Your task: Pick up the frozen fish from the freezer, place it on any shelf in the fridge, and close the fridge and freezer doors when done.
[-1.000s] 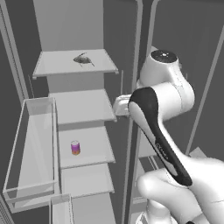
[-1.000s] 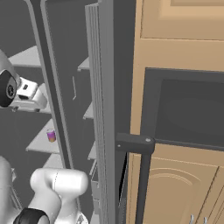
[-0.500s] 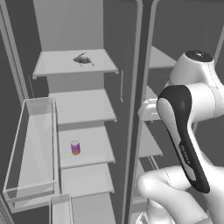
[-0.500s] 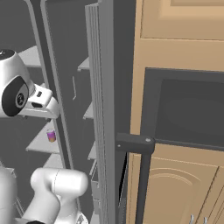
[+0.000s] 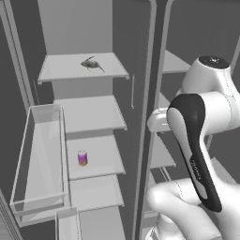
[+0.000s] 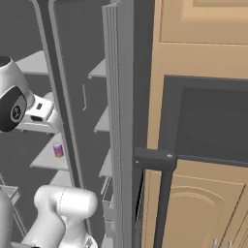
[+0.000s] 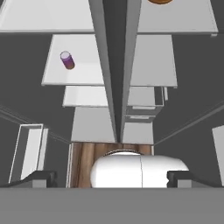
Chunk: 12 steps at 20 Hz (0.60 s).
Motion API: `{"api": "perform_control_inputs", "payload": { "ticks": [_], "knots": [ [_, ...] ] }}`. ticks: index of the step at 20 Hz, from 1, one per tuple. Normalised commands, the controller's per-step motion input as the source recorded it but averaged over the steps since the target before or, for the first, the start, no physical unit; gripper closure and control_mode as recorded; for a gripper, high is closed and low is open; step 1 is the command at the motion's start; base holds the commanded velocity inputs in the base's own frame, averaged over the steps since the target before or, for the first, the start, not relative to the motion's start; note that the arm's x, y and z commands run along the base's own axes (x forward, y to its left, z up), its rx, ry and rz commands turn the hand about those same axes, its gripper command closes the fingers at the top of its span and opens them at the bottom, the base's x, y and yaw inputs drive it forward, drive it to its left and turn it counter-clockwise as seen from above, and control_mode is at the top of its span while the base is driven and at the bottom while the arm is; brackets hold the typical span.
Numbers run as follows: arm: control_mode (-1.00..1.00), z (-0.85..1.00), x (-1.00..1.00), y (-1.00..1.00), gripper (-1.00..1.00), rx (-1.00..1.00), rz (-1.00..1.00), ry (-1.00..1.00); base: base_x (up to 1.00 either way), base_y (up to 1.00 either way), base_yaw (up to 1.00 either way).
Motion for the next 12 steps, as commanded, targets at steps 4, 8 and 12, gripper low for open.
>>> {"api": "perform_control_inputs", "payload": {
  "ticks": [4,8,12],
  "knots": [
    [1.00,0.00,0.00,0.00,-1.00,0.00,0.00,0.00,0.00,0.63,0.00],
    [1.00,0.00,0.00,0.00,-1.00,0.00,0.00,0.00,-0.03,0.31,0.00],
    [1.00,0.00,0.00,0.00,-1.00,0.00,0.00,0.00,-0.42,0.00,0.00]
  ]
}}
